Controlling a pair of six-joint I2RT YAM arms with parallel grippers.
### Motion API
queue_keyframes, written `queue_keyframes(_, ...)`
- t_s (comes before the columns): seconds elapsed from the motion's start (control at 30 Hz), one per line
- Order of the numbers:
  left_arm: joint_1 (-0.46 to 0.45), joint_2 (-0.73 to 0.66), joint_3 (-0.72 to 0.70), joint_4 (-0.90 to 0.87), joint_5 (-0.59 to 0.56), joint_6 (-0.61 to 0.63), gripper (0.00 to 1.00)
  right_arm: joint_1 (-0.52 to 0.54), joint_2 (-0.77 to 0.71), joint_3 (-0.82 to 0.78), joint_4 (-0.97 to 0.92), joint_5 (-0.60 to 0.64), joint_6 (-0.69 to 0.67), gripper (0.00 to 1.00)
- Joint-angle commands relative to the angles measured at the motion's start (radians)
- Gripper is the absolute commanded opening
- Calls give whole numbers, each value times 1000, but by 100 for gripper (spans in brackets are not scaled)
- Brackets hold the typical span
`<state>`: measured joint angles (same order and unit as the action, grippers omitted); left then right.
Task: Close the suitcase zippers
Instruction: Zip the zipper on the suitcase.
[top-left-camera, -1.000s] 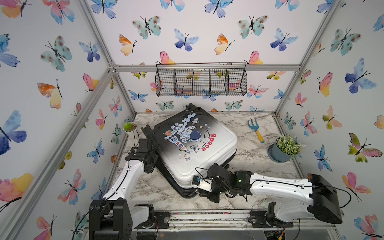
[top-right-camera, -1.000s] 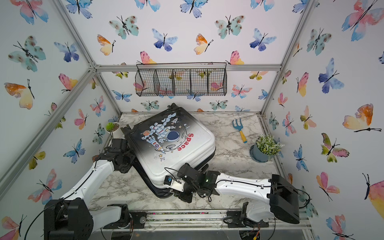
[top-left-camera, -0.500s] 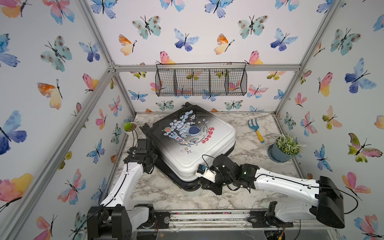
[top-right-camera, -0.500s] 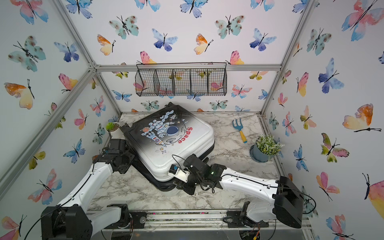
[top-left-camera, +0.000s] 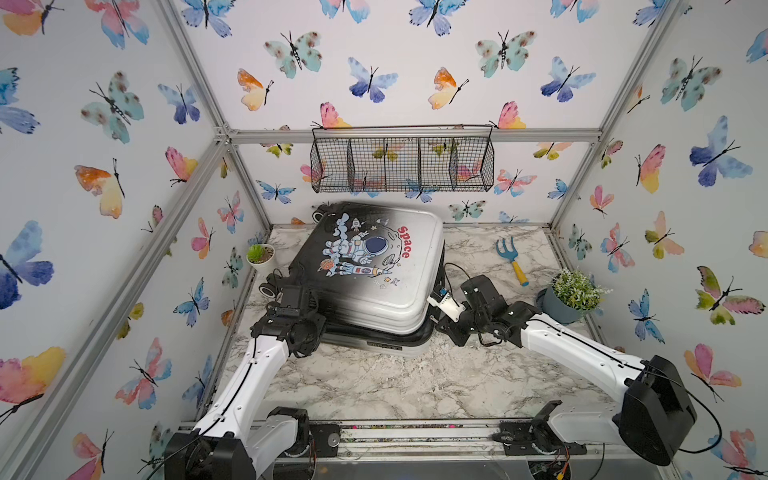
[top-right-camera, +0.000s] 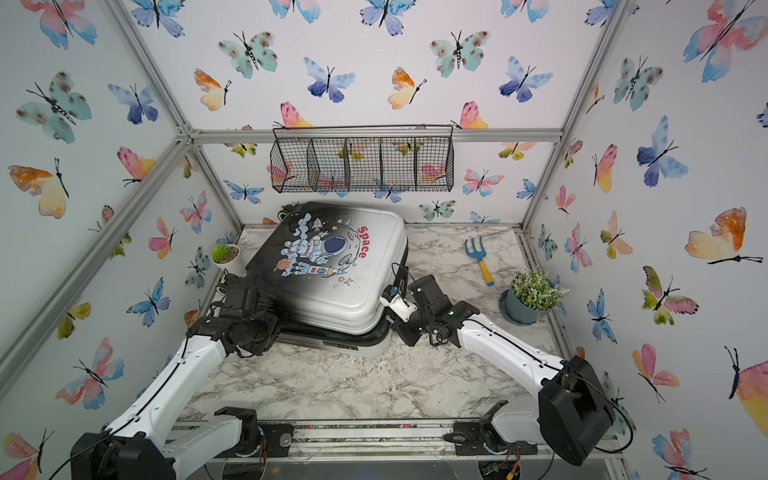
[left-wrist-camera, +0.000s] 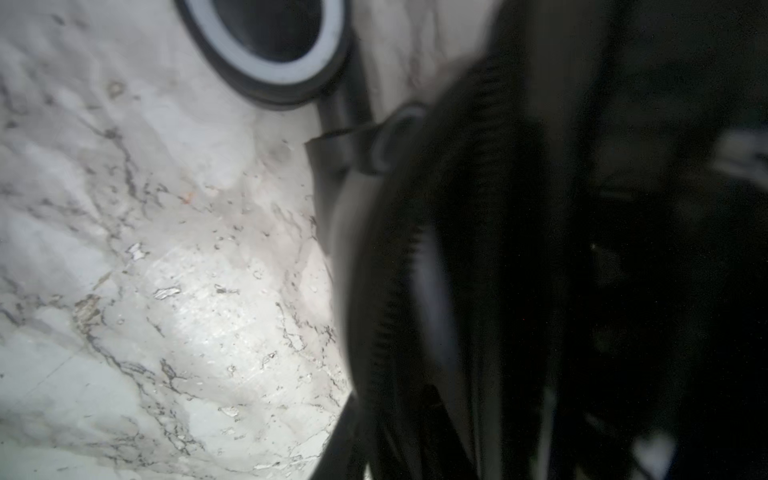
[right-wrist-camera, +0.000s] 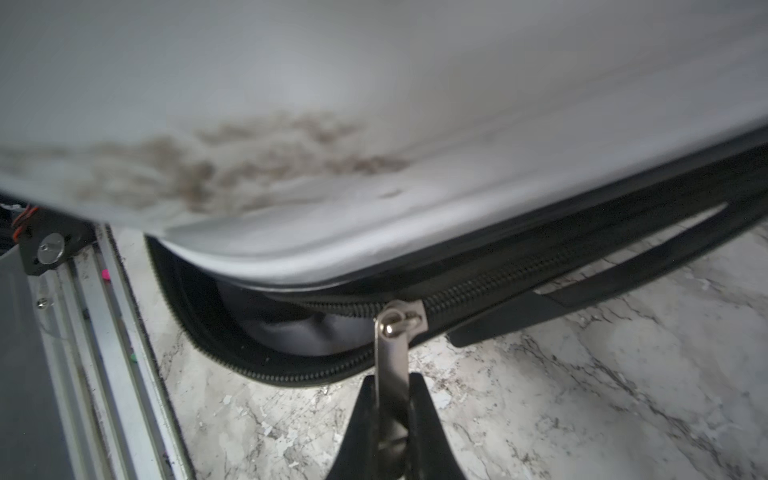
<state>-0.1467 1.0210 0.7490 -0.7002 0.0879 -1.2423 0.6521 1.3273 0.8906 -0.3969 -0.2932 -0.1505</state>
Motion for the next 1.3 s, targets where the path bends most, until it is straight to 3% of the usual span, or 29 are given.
queue_keyframes(0.0, -8, -51, 16, 50, 39, 38, 39, -52, 12, 19, 75, -5, -35, 2)
queue_keyframes(0.17, -7, -72, 15, 10, 31, 72, 60, -100, 42, 31, 95, -15, -51, 2)
queue_keyframes(0.3, -7, -120, 100, -115, -71, 175, 76, -157, 49, 24, 91, -27, -91, 2)
queue_keyframes(0.43, -7, -151, 210, -208, -191, 391, 78, -167, 63, 32, 83, -27, -125, 2)
queue_keyframes(0.57, -7, -167, 314, -247, -322, 689, 78, -169, 81, 58, 67, -9, -134, 2)
queue_keyframes(0.77, -6, -98, 452, -212, -348, 1197, 72, -236, 96, 102, 37, -36, -151, 2)
queue_keyframes(0.9, 29, 56, 554, -290, -317, 1391, 72, -252, 116, 143, 6, -34, -173, 2)
queue_keyframes(0.97, 27, 112, 576, -315, -362, 1477, 72, -252, 122, 154, -4, -31, -178, 2)
queue_keyframes(1.27, 5, 163, 594, -335, -224, 1663, 73, -306, 180, 196, -18, -14, -173, 2)
